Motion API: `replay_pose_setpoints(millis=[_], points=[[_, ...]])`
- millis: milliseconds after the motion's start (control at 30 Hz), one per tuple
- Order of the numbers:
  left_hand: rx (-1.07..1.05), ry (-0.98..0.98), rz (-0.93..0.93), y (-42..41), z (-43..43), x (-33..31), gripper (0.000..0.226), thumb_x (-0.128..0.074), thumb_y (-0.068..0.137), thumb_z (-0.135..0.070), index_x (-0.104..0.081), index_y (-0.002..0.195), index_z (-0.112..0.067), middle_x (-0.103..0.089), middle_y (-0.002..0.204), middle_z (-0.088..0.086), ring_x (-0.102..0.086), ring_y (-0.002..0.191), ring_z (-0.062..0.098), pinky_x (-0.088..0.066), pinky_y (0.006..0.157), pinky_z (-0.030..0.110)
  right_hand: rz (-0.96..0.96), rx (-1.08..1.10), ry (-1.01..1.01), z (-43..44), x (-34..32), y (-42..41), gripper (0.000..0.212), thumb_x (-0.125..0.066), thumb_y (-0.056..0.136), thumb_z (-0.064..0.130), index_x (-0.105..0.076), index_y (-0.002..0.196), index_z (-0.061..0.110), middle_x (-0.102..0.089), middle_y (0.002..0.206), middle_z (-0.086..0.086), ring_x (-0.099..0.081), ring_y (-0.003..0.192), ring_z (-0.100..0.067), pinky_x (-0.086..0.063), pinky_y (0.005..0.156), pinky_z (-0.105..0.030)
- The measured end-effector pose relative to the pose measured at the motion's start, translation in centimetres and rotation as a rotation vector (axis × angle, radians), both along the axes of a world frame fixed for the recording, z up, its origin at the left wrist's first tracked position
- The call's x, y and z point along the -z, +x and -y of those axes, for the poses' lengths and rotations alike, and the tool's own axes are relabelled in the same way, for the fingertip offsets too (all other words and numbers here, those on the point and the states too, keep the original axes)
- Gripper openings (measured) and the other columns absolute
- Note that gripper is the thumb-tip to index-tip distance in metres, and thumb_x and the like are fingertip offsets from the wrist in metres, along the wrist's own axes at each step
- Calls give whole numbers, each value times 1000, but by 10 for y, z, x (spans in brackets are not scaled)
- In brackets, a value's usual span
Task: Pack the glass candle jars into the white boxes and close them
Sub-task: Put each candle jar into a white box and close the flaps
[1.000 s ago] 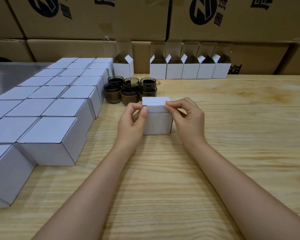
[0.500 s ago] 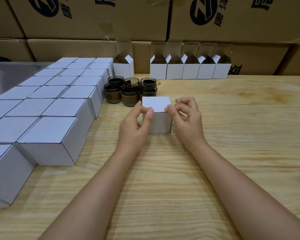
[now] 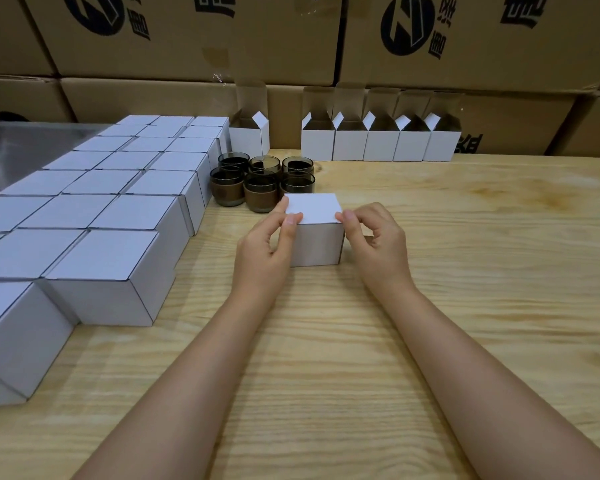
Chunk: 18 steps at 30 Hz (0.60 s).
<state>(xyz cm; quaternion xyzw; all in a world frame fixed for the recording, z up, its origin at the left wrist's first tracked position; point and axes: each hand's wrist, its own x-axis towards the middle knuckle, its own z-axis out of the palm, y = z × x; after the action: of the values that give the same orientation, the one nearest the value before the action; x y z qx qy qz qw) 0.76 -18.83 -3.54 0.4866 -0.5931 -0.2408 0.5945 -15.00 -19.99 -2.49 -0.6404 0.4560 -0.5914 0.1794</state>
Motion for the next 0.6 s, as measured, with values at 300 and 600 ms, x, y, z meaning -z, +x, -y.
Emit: replay_pose_setpoints(millis=[300,600], points=[[-14,-49,-86,1,-5,-10,29,-34,98,-37,-62,96,-31,-65,111,-19,-60,105,-2,-46,87,20,205,-356,269,-5,3,4,31,-65,75,19,-45,97,28,-49,115,15,-43,121,-6,-45,94,-42],[20,286,-339,3,-8,-12,31,-36,104,-16,-63,90,-17,-68,96,0,-66,88,16,-54,59,29,94,-337,317,-11,-7,-2,33,-67,85,4,-44,90,27,-43,138,10,-44,117,13,-46,89,-32]])
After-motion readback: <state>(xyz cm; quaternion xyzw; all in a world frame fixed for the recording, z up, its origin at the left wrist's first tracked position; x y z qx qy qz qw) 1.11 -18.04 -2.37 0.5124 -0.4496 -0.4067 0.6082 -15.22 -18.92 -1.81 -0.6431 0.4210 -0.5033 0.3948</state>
